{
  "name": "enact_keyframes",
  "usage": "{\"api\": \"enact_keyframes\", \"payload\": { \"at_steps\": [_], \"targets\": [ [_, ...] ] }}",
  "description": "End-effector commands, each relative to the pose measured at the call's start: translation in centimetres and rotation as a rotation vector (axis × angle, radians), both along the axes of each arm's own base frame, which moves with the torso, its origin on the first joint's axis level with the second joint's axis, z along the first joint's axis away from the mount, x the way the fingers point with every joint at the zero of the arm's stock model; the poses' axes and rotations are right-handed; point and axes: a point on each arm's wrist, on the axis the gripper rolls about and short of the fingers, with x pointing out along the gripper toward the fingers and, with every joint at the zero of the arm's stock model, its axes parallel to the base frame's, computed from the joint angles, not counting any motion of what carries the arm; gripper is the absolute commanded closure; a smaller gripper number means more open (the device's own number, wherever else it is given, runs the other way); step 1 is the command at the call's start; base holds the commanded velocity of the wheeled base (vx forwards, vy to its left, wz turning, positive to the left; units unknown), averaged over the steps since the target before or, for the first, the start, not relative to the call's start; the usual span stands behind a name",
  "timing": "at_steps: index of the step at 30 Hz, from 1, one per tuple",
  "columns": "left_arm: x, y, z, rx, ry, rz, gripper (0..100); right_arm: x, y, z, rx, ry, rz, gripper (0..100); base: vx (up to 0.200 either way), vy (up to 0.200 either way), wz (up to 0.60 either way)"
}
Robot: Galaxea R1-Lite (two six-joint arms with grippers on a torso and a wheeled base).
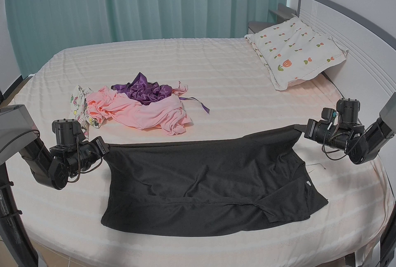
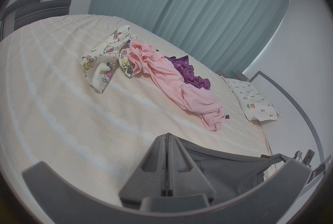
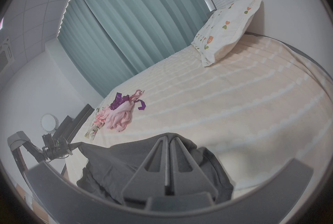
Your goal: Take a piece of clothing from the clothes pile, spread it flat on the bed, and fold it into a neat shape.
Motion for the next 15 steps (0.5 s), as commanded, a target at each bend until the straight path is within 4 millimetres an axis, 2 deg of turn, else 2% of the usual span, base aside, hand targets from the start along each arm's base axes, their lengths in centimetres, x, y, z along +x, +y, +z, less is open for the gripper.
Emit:
{"api": "enact_keyframes", "payload": {
  "at_steps": [1,8,15],
  "targets": [
    [-1.1,0.0,-0.4,-0.001,0.032,-0.006,100,-2.0,-0.7,0.4,-0.02,0.011,-0.003,100,0.0,0.0,0.0],
    [-2.8,-0.1,-0.9,-0.007,0.077,-0.048,100,-4.5,-1.3,0.7,-0.03,0.033,0.005,100,0.0,0.0,0.0],
    [-4.6,-0.2,-2.6,0.084,0.14,-0.11,100,-6.7,-1.5,-1.3,-0.109,0.091,0.037,100,0.0,0.0,0.0]
  ]
}}
